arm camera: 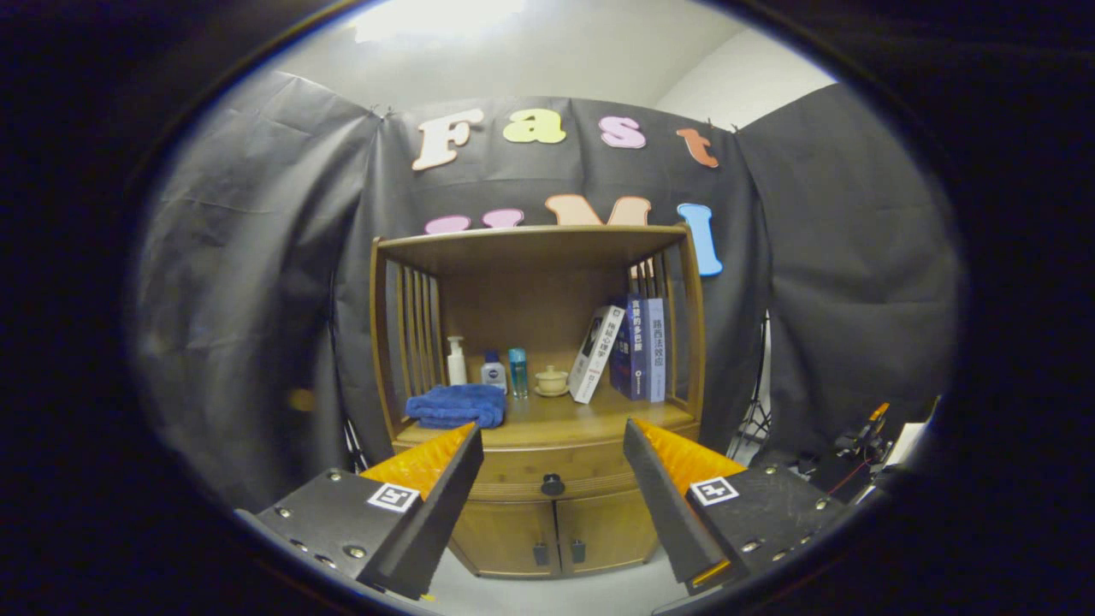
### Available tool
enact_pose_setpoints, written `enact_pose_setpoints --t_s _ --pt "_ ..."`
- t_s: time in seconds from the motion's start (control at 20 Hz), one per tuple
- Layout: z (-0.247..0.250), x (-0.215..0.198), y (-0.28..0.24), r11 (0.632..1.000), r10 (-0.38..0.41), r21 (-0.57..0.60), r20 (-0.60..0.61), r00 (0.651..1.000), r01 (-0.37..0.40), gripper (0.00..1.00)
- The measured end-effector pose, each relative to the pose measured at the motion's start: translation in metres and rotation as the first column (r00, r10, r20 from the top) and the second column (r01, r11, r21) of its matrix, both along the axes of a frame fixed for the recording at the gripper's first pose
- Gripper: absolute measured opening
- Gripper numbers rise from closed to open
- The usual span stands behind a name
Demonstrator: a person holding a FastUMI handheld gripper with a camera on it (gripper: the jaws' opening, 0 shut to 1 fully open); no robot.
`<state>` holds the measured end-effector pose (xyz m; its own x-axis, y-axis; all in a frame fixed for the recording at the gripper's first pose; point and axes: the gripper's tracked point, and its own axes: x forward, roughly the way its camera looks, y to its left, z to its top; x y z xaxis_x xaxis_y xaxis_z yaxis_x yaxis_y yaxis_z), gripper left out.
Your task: Pull open the drawer, take out the items inside it, and place them on the countertop above the cabinet.
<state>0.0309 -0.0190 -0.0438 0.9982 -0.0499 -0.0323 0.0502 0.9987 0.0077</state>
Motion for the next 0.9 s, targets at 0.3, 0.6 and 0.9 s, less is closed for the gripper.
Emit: enact_pose_setpoints --t_s 0.3,0.6,0.9 --pt "-0.039 0.049 -0.014 1.000 0.022 0.018 -0.009 1.000 -0.022 0.99" --pt "-0.098 0.107 -0.026 0.996 0.025 0.082 -0.049 0.998 -0.021 0.99" --pt "-0.172 0.152 -0.014 0.999 0.031 0.032 -0.115 0.993 -0.027 0.99"
